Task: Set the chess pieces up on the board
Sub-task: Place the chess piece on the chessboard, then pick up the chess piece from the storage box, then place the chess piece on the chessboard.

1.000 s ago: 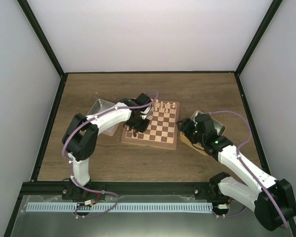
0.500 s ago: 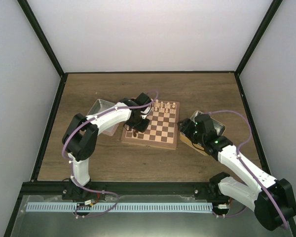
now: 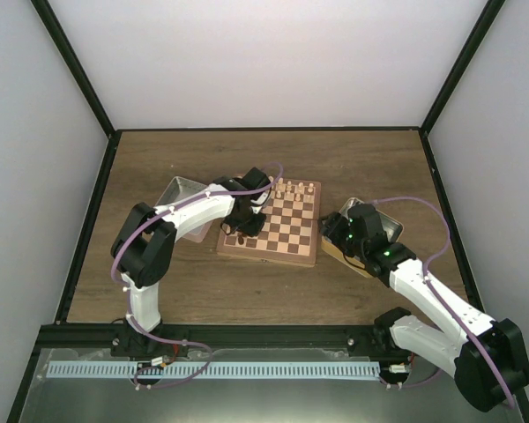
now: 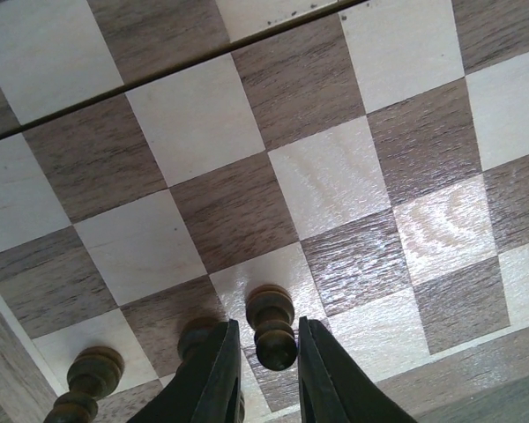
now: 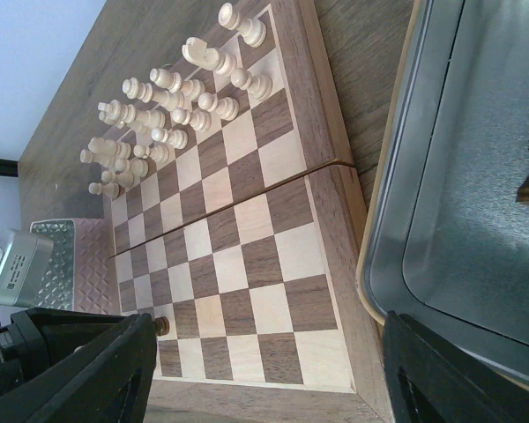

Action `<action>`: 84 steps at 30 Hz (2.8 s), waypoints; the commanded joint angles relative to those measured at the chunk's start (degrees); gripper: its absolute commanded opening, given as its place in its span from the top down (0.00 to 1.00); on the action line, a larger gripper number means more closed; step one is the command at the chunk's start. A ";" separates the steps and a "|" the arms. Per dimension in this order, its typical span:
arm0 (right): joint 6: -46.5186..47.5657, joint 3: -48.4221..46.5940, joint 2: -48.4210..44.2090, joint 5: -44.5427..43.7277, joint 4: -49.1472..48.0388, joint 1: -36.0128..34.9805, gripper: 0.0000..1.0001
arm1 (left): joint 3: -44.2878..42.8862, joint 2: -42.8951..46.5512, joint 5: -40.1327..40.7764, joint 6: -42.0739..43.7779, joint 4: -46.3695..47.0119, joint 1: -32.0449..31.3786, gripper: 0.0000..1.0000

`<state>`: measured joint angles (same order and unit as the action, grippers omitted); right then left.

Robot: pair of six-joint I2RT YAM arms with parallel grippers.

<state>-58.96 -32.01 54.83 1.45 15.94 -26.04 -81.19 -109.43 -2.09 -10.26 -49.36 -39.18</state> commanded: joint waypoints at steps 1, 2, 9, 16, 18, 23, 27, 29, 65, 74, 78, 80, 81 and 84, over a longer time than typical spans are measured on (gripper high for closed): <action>0.64 -1.89 -0.42 -1.45 0.71 0.29 0.28 | 0.36 2.23 -2.16 0.51 0.75 0.15 0.78; 0.73 -1.95 -0.50 -1.45 0.76 0.29 0.28 | 0.26 2.32 -2.60 0.55 0.88 0.15 0.77; 1.24 -2.39 -1.08 -3.10 1.47 0.29 0.27 | -0.71 3.75 -2.98 0.63 0.85 0.16 0.70; 6.02 -4.69 -1.48 -7.77 3.63 1.53 0.28 | -0.13 7.73 -0.46 0.31 2.80 0.18 0.66; 8.26 -5.40 -1.21 -9.76 5.07 3.45 0.30 | 0.93 10.30 0.40 0.33 4.73 0.21 0.64; 12.87 -5.56 1.06 -12.81 6.58 10.46 0.41 | 6.93 19.85 2.14 0.25 13.76 0.24 0.61; 16.35 -5.71 6.06 -14.98 4.65 15.74 0.44 | 14.11 28.23 2.07 -0.13 22.86 0.46 0.54; 18.37 -6.85 9.76 -15.48 3.48 17.93 0.44 | 16.82 31.69 1.19 -0.28 26.15 0.51 0.50; 23.84 -18.23 38.18 -25.62 -1.19 20.57 0.89 | 21.53 44.96 1.80 0.38 30.89 0.51 0.39; 23.92 -15.52 26.14 -18.76 4.39 16.56 0.91 | 21.66 45.22 3.75 0.42 31.08 0.51 0.39; 22.94 -16.28 21.26 -16.74 6.97 11.49 0.91 | 22.06 45.82 5.01 0.33 31.88 0.51 0.39; 22.21 -17.22 19.84 -15.80 7.89 8.25 0.91 | 22.48 46.45 5.87 0.10 32.52 0.51 0.39; 21.94 -17.66 19.43 -15.21 8.10 6.45 0.91 | 22.76 46.78 6.48 0.00 32.94 0.51 0.39; 20.46 -19.32 19.91 -14.36 8.43 0.51 0.91 | 23.97 48.34 8.71 -0.57 34.42 0.51 0.39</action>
<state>-36.25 -48.03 74.96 -14.94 21.76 -19.22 -58.67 -63.51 3.31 -10.31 -18.41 -38.87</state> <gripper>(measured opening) 0.115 0.606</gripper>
